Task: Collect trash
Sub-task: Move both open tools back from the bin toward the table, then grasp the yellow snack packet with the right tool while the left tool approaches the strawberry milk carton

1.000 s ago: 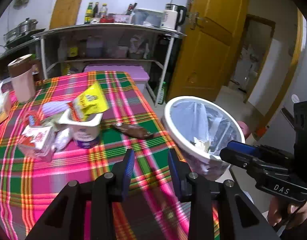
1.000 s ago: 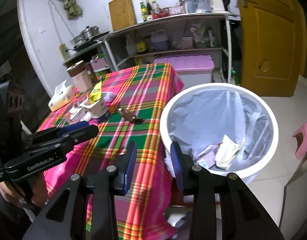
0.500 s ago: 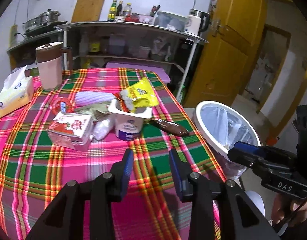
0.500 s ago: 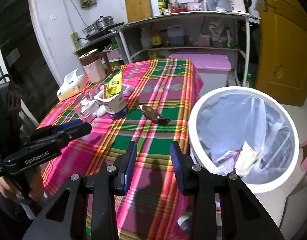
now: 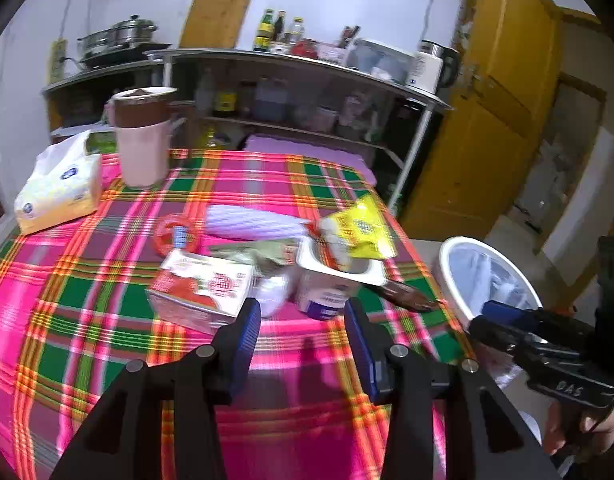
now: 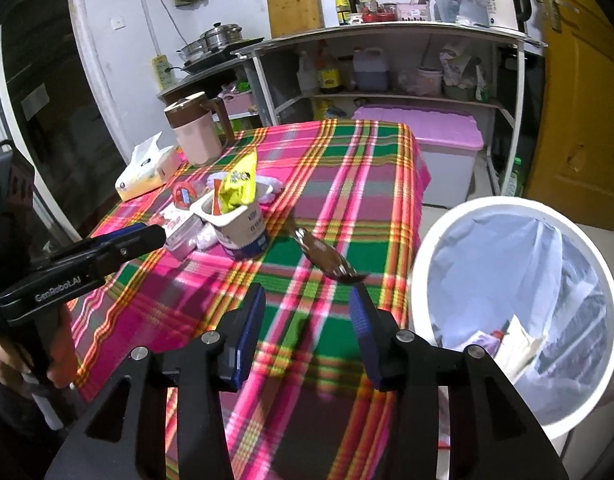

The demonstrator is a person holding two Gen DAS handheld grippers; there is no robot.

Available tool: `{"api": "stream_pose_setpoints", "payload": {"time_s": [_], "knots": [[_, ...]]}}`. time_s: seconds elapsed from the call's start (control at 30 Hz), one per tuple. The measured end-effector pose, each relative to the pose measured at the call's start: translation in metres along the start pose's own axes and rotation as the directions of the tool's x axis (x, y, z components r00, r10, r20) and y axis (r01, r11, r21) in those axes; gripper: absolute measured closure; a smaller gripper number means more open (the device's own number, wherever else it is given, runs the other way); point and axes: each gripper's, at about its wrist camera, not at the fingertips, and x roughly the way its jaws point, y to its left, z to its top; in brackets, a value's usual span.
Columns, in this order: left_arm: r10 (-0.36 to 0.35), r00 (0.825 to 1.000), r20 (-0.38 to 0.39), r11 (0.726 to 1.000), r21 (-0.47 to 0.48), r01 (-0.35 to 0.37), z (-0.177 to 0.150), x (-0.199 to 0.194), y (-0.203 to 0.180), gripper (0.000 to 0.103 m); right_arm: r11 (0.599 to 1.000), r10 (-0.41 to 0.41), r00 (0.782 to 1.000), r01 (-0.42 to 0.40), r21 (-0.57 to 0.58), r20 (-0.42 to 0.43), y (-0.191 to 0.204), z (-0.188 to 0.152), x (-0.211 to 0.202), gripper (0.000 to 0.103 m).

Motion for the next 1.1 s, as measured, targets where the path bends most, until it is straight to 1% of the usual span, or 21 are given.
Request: {"api": "stream_pose_setpoints", "payload": {"time_s": [0.1, 0.13, 0.17, 0.3, 0.43, 0.47, 0.53, 0.73, 0.93, 1.1], "knots": [[0.037, 0.999, 0.007, 0.999, -0.011, -0.037, 0.002, 0.001, 0.014, 0.057, 1.000, 0.013, 1.000, -0.013, -0.007, 0.003, 0.004, 0.006, 0.005, 0.058], [0.045, 0.999, 0.009, 0.999, -0.015, -0.045, 0.002, 0.001, 0.018, 0.052, 1.000, 0.017, 1.000, -0.017, -0.010, 0.004, 0.006, 0.009, 0.007, 0.058], [0.049, 0.999, 0.011, 0.999, -0.020, -0.049, 0.003, 0.001, 0.022, 0.048, 1.000, 0.023, 1.000, -0.023, -0.014, 0.004, 0.008, 0.011, 0.010, 0.058], [0.072, 0.997, 0.015, 0.997, -0.027, -0.072, 0.005, 0.004, 0.036, 0.042, 0.999, 0.043, 0.999, -0.043, -0.030, 0.006, 0.015, 0.022, 0.019, 0.058], [0.084, 0.996, 0.003, 0.996, -0.029, -0.084, 0.006, 0.013, 0.049, 0.036, 0.997, 0.060, 0.998, -0.060, -0.042, 0.007, 0.021, 0.033, 0.029, 0.058], [0.084, 0.996, 0.001, 0.996, -0.026, -0.084, 0.007, 0.015, 0.052, 0.032, 0.997, 0.065, 0.998, -0.064, -0.044, 0.008, 0.023, 0.035, 0.031, 0.058], [0.078, 0.997, -0.005, 0.997, -0.018, -0.078, 0.007, 0.020, 0.056, 0.028, 0.996, 0.074, 0.997, -0.074, -0.047, 0.007, 0.025, 0.041, 0.036, 0.058], [0.078, 0.996, -0.034, 0.997, 0.011, -0.077, 0.006, 0.035, 0.065, 0.025, 0.995, 0.085, 0.996, -0.085, -0.051, -0.001, 0.031, 0.052, 0.049, 0.058], [0.052, 0.998, -0.045, 0.998, 0.029, -0.051, 0.008, 0.043, 0.071, 0.015, 0.994, 0.088, 0.996, -0.089, -0.063, -0.010, 0.036, 0.060, 0.064, 0.058], [0.017, 0.997, -0.076, 1.000, 0.023, -0.015, 0.009, 0.053, 0.071, 0.014, 0.995, 0.076, 0.997, -0.077, -0.061, -0.014, 0.034, 0.067, 0.074, 0.058]]}}
